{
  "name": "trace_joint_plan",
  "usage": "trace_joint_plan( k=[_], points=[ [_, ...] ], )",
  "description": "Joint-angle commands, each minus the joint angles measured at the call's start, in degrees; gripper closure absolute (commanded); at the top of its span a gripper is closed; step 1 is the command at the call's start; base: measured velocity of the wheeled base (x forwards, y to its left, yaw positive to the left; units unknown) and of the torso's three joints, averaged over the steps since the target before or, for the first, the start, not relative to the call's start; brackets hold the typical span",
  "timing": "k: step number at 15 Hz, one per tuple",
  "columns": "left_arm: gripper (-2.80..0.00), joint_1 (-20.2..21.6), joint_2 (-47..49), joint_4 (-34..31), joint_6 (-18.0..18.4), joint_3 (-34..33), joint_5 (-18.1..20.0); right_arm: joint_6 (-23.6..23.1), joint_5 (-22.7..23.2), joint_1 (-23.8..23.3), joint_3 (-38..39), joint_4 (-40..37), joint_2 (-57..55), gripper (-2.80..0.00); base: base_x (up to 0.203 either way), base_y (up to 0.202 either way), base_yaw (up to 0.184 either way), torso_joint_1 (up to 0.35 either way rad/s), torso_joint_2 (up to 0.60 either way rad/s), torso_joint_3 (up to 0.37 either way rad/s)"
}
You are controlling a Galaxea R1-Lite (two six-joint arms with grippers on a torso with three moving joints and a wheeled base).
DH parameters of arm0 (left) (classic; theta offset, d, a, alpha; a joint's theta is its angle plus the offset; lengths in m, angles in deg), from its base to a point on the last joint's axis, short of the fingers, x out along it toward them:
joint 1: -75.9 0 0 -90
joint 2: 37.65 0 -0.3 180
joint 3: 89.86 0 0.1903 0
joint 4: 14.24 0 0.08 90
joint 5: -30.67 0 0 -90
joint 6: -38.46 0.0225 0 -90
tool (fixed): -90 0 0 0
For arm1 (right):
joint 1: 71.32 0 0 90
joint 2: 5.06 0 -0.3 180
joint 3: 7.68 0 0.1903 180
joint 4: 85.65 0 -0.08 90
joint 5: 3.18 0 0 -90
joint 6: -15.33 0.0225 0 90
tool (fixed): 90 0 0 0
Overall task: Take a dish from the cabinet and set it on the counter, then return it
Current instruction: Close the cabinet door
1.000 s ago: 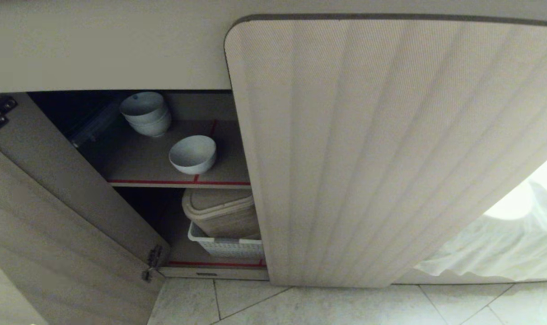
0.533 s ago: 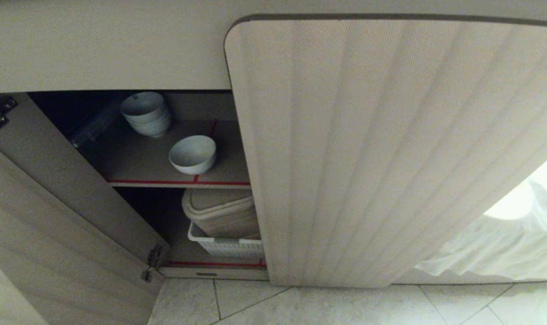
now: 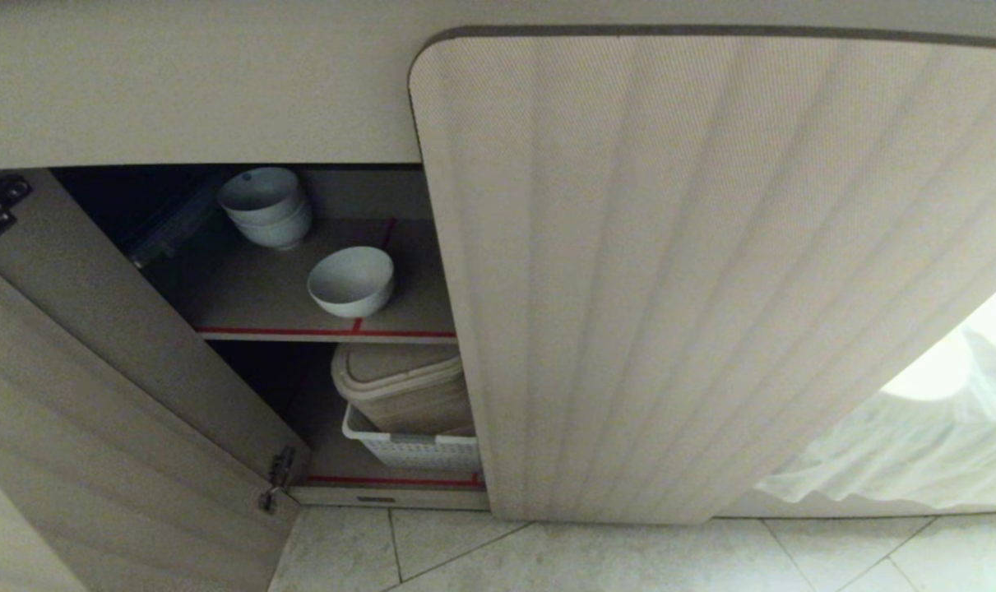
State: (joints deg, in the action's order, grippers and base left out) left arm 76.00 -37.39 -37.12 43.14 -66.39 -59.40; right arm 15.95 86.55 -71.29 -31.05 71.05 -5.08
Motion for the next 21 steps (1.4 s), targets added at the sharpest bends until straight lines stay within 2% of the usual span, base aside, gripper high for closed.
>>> trace_joint_plan(
  k=[1,18,21],
  points=[
    [0.0,0.0,-0.3,0.0,0.2,0.0,0.1,0.0,-0.1,0.1,0.0,0.0,0.0,0.0,0.0,0.0,0.0,0.0,0.0,0.0],
    [0.0,0.0,-0.3,0.0,-0.5,-0.1,0.0,0.0,0.0,0.1,0.0,0.0,0.0,0.0,0.0,0.0,0.0,0.0,0.0,0.0],
    [0.0,0.0,-0.3,0.0,-0.5,0.0,0.0,-0.1,0.0,0.0,0.0,0.0,0.0,0.0,-0.169,0.0,-0.001,0.002,0.0,0.002]
  ],
)
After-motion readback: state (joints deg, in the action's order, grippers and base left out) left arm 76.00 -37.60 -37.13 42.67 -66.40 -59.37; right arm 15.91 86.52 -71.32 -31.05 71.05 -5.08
